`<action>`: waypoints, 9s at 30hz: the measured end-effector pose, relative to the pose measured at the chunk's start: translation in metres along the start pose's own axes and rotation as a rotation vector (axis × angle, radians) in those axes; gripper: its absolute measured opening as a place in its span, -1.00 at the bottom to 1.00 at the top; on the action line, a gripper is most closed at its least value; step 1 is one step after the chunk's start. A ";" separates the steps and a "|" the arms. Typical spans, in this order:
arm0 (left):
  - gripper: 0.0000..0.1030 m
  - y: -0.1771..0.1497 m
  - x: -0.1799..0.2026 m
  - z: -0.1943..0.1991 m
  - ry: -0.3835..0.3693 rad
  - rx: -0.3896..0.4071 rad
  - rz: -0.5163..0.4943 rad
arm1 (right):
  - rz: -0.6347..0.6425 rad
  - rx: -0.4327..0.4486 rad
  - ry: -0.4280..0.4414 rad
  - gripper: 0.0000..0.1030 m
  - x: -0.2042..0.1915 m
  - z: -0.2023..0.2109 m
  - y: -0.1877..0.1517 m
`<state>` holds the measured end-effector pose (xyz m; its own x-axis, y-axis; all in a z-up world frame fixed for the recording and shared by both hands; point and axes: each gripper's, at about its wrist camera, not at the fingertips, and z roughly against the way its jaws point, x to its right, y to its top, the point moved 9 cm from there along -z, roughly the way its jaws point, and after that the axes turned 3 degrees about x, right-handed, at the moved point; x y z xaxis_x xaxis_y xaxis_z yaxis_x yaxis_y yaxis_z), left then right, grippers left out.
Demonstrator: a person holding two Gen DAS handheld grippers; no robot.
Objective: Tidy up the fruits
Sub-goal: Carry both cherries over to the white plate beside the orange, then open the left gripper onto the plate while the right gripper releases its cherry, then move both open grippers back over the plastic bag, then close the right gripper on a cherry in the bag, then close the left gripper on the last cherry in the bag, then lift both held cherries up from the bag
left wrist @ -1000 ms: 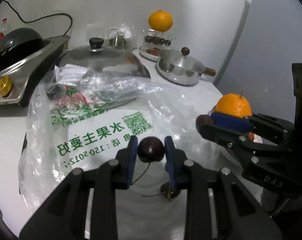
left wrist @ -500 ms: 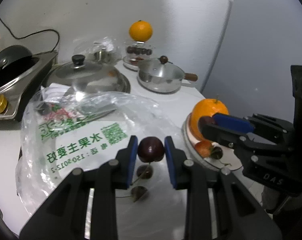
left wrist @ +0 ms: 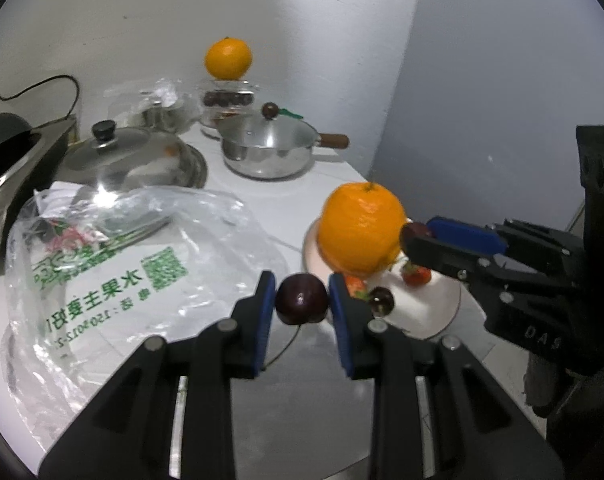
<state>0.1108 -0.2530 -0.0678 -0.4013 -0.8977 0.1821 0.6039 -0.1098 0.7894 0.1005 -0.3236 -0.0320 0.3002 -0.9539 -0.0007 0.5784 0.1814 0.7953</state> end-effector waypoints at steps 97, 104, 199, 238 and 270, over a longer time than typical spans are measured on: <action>0.04 -0.018 -0.053 0.028 0.084 0.029 0.059 | 0.006 -0.026 -0.069 -0.36 -0.011 -0.015 -0.005; 0.04 -0.028 -0.092 0.039 0.113 0.037 0.111 | 0.058 -0.038 -0.017 -0.36 -0.052 -0.034 0.003; -0.23 -0.085 -0.085 -0.024 0.102 -0.140 -0.008 | 0.012 -0.146 0.109 -0.42 -0.090 -0.088 -0.029; -0.44 -0.088 -0.085 -0.015 0.083 -0.135 -0.011 | 0.029 -0.099 0.090 -0.42 -0.088 -0.067 -0.014; -0.44 -0.029 -0.055 0.019 0.098 0.001 -0.025 | 0.007 0.033 0.034 -0.42 -0.045 -0.011 0.022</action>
<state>0.1019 -0.1922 -0.0899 -0.3466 -0.9322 0.1039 0.5938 -0.1323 0.7936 0.1074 -0.2741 -0.0213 0.3301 -0.9438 -0.0154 0.5511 0.1795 0.8149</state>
